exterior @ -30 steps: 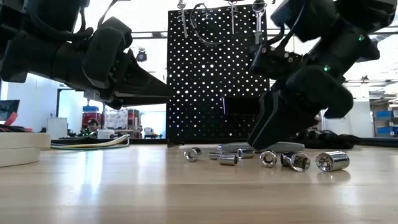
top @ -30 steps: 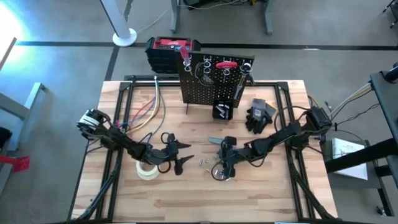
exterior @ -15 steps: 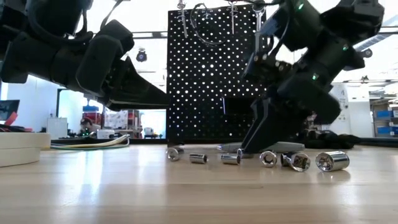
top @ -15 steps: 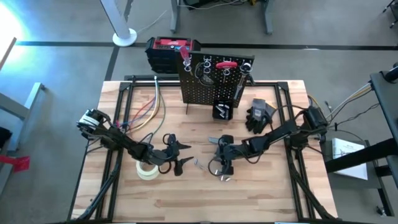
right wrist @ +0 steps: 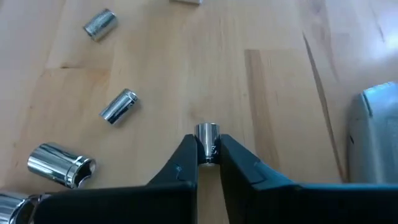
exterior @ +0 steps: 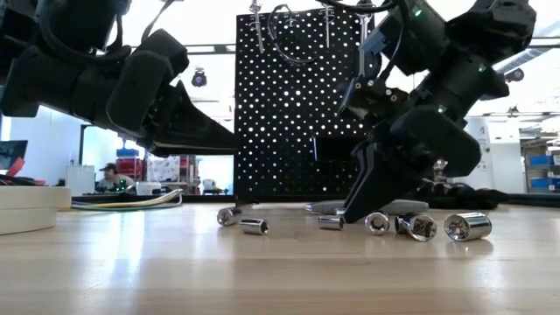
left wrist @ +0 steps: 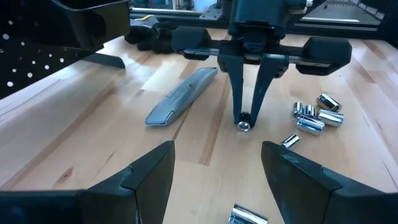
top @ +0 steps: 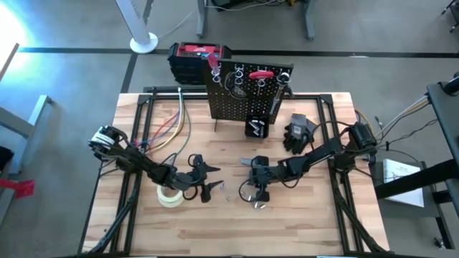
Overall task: Hang tools onto peg board
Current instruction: Put the socket into the black bin on the peg board
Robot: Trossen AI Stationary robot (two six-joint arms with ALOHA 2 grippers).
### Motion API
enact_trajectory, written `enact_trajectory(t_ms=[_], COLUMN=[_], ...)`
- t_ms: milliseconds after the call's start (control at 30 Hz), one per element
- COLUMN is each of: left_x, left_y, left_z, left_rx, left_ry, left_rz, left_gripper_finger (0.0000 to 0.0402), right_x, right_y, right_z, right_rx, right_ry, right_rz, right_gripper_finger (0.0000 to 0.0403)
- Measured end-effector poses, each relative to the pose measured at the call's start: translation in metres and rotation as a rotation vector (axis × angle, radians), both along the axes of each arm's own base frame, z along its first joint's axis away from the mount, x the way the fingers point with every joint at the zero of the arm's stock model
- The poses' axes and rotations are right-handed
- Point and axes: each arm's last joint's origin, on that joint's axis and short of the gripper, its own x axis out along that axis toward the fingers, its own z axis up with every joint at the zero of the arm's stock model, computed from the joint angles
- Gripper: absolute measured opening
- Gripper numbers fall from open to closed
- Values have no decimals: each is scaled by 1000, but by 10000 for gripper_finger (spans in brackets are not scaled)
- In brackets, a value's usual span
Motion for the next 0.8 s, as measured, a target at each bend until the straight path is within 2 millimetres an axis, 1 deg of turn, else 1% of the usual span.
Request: enact_trajectory(t_ms=[67,100,200,333,433,533,667,800], left_x=[0,0,0,-1,-1,-1,0,0], left_y=[0,0,0,0,0,0,0,0], left_z=[0,0,-1,-3,-6,-10,-16,-20], left_rx=[-15,-40,-97,-91,-87,-87,-97,-130], left_ry=[-4,-9,-18,6,17,30,41,46], left_rz=[5,13,31,33,34,37,44,52], left_gripper_finger=[232,232,232,232,232,232,232,232], right_x=[-2,-2,-3,-12,-19,-25,-29,-28], right_y=[0,0,-5,-17,-29,-43,-62,-77], right_z=[6,13,39,69,97,115,127,125], right_rx=[-23,-40,-147,-320,-351,-341,-312,-296], right_ry=[-7,-17,-104,-199,-298,-351,-395,-388], right_rz=[-27,-34,-120,-286,-383,-452,-546,-621], right_gripper_finger=[23,22,19,19,19,19,26,71])
